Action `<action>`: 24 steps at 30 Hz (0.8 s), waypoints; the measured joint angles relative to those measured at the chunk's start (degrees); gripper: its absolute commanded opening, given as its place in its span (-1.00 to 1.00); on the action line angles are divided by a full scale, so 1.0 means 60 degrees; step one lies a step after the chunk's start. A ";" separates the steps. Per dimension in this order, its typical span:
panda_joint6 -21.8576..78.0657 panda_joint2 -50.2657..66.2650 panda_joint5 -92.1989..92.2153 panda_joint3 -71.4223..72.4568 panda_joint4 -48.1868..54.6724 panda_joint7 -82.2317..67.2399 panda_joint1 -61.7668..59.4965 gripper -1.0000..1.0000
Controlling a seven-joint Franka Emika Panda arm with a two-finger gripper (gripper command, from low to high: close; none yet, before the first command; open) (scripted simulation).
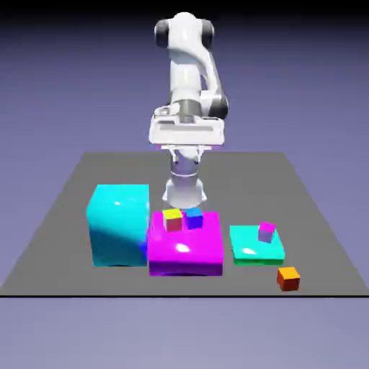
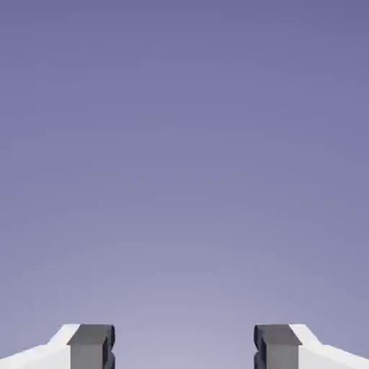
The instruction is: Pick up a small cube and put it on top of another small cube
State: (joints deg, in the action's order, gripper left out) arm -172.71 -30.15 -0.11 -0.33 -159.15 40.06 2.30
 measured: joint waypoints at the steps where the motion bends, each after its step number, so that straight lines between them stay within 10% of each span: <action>1: 0.0180 0.0346 -0.0015 -0.0046 0.0256 -0.0332 0.0223 0.00; 24: 0.4313 0.8306 -0.0362 -0.1105 0.6154 -0.7962 0.5348 0.00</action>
State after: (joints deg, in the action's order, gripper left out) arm -146.83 19.68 -2.28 -6.96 -122.22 -7.71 34.39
